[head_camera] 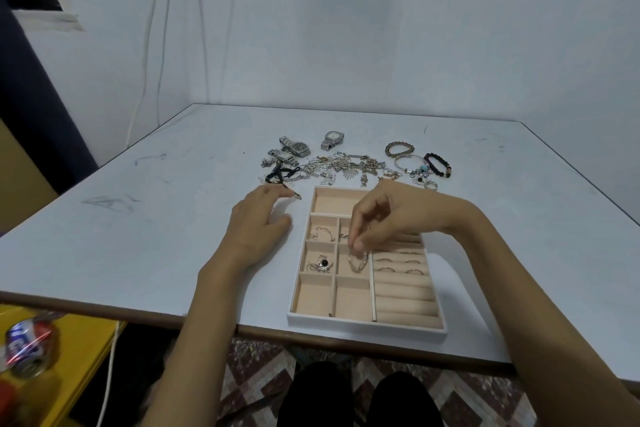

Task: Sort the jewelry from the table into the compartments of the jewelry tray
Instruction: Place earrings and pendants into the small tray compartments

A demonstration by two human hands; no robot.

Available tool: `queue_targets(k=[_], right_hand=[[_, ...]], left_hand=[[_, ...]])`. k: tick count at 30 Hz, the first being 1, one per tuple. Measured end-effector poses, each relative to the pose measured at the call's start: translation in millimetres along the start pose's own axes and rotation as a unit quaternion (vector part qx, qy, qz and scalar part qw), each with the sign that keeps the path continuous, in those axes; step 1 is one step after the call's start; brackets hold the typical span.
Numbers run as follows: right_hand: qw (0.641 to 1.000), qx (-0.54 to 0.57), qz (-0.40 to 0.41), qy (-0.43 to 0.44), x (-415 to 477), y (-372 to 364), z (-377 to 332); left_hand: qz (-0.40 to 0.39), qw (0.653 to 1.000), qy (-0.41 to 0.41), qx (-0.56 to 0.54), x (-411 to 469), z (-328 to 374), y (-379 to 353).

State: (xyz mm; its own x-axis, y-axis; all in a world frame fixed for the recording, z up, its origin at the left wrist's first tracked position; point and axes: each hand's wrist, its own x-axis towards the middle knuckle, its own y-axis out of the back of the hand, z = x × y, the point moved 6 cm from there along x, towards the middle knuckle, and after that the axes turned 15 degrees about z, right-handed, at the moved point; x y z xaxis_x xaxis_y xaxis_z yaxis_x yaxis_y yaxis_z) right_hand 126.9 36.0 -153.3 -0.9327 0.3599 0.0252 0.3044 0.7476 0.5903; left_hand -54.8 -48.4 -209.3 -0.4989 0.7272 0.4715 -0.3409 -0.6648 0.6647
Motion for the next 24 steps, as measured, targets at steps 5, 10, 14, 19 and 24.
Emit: queue_targets(k=[5, 10, 14, 19, 24], right_hand=[[0.995, -0.094, 0.018, 0.002, -4.4, -10.7, -5.9], [0.978, -0.200, 0.053, 0.011, -6.2, -16.9, -13.3], [0.946, -0.312, 0.081, 0.029, -8.5, -19.3, -19.9], [0.930, -0.352, 0.100, 0.037, -11.2, -22.2, -24.2], [0.937, -0.339, 0.079, 0.038, -13.5, -25.1, -19.6]], left_hand=[[-0.046, 0.996, -0.022, 0.066, -1.9, 0.0, -9.8], [-0.055, 0.995, -0.011, 0.080, -2.5, 1.9, -10.3], [-0.051, 0.996, -0.007, 0.077, -2.6, 3.1, -8.9], [-0.054, 0.996, -0.009, 0.075, -3.2, 3.7, -8.2], [-0.057, 0.996, -0.007, 0.075, -4.1, 4.9, -7.5]])
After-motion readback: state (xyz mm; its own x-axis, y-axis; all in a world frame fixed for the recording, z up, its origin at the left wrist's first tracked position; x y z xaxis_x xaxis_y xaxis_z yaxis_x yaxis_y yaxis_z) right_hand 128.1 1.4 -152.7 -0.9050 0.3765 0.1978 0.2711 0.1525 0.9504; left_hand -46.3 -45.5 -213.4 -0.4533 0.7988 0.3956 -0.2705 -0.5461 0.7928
